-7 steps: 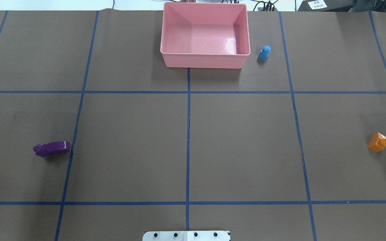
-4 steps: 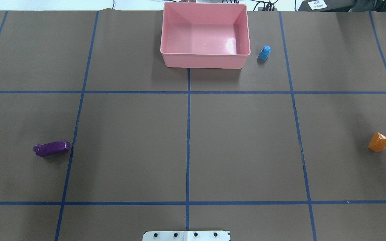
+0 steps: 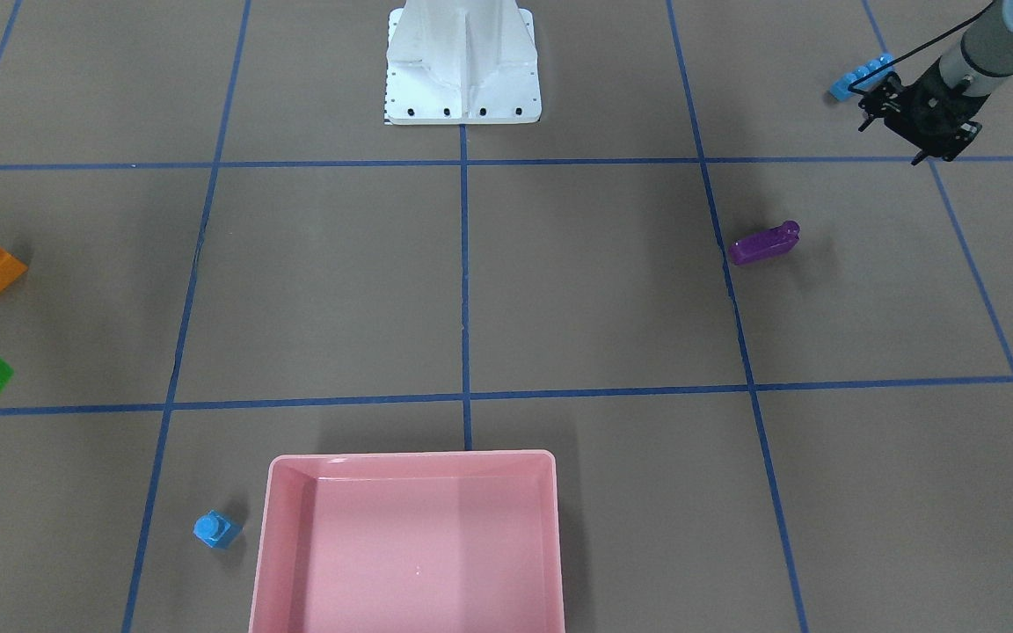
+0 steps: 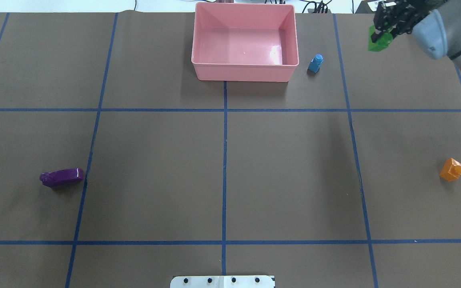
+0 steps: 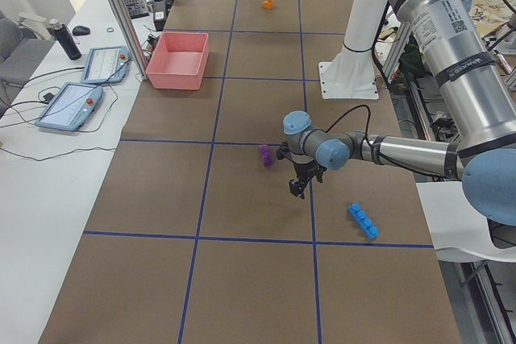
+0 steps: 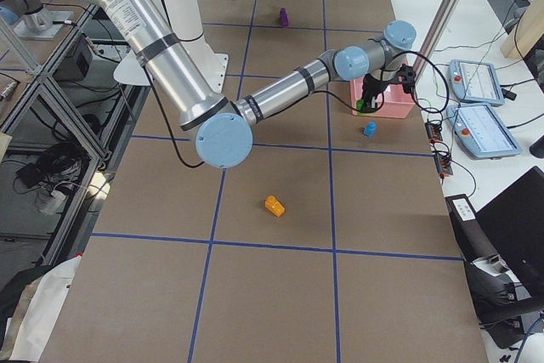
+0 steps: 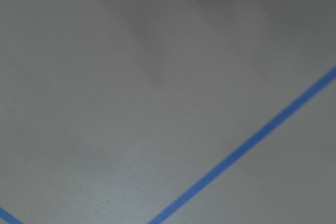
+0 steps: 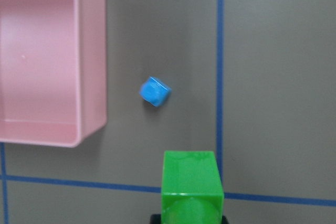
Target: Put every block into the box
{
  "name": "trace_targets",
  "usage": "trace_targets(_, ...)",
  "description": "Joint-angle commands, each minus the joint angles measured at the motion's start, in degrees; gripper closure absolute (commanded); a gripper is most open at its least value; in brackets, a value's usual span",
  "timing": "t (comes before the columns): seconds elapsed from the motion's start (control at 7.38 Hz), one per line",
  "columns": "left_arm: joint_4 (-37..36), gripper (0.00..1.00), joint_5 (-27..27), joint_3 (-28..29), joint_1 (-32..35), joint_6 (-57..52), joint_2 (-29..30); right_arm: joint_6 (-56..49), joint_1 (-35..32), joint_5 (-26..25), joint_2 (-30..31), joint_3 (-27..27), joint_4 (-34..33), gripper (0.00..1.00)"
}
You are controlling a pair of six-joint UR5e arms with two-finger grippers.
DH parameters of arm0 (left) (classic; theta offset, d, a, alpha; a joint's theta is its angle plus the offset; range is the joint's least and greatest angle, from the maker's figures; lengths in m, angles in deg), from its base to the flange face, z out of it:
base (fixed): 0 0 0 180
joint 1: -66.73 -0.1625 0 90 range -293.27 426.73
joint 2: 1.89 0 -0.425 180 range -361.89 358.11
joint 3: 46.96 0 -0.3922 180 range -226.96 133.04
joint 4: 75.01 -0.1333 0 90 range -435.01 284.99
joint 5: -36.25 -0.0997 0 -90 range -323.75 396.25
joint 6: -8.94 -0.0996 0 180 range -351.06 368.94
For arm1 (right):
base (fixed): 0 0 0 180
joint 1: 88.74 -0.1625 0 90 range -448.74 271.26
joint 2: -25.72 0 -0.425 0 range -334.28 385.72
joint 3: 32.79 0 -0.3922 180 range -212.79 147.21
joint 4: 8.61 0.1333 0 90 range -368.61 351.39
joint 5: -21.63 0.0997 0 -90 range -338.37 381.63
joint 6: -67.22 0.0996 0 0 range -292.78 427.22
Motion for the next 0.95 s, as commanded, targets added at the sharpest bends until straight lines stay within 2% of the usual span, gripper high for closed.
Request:
trace_targets(0.0,0.92,0.05,-4.24,-0.19,-7.86,0.06,-3.7,9.05,5.55,-6.99,-17.02,15.22,2.59,1.0)
trace_targets(0.27,3.03,0.05,-4.53,-0.28,-11.91,0.58,-6.26,31.67,12.05,-17.26,-19.1,25.34,26.92,1.0)
trace_targets(0.41,3.12,0.05,-4.62,-0.11,-13.23,1.28,-6.45,33.26,14.09,-18.63,-21.2,29.57,29.84,1.0)
trace_targets(0.54,3.12,0.05,-5.23,-0.11,-16.64,4.6,-6.45,33.62,15.67,-20.47,-22.09,30.91,30.3,1.0)
trace_targets(0.68,3.21,0.05,-7.15,-0.02,-21.55,8.46,-6.45,33.71,15.86,-20.83,-22.01,31.19,30.22,0.73)
trace_targets(0.81,4.6,0.05,-7.17,-0.02,-23.16,10.41,-6.45,33.71,15.95,-20.84,-22.01,31.71,30.3,0.52)
